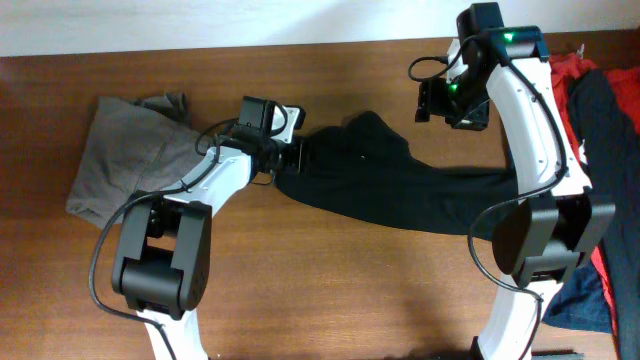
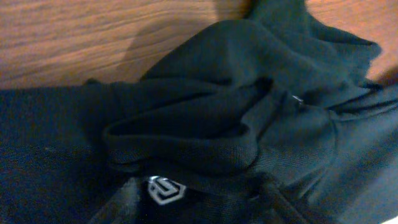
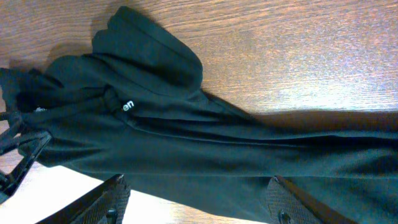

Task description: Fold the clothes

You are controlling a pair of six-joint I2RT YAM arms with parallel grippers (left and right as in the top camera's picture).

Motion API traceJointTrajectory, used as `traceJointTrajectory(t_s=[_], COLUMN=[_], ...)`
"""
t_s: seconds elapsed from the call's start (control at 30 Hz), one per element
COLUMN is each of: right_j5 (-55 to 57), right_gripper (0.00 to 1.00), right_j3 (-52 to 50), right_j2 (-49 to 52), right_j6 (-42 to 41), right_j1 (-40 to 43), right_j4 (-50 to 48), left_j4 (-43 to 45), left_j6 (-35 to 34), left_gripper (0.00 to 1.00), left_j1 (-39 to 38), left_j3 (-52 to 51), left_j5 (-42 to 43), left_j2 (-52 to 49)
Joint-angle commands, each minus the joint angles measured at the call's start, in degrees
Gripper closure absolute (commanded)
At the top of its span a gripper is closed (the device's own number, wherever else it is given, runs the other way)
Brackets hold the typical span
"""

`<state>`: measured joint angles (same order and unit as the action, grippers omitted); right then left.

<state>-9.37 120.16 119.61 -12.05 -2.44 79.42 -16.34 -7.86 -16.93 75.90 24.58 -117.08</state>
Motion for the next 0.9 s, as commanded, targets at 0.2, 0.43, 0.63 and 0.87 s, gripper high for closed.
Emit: traceJointTrajectory(t_s=[0.2, 0.43, 0.63, 0.87], right_j5=[5.9, 7.0, 6.4, -3.4], right_gripper=[0.24, 0.18, 0.18, 0.32], right_j3=[0.7, -0.4, -5.4, -20.8], right_j2=[-2.0, -1.4, -1.2, -1.2], right_j6=[-0.2, -0.5, -0.5, 3.7], right_j1=[0.3, 2.5, 6.0, 6.6], right_j4=[2.7, 1.3, 2.8, 2.3], left_j4=[-16.5, -31.0, -37.7, -38.0], left_j6=[-3.0, 0.7, 2.4, 2.4], left_gripper=[1.0, 1.0, 1.0, 0.99], left_j1=[5.7, 15.0, 15.2, 15.2], left_j3=[8.0, 8.4, 8.4, 8.4], left_j5=[-8.4, -13.9, -13.9, -14.4], left_j2=[11.0, 22.0, 22.3, 22.3])
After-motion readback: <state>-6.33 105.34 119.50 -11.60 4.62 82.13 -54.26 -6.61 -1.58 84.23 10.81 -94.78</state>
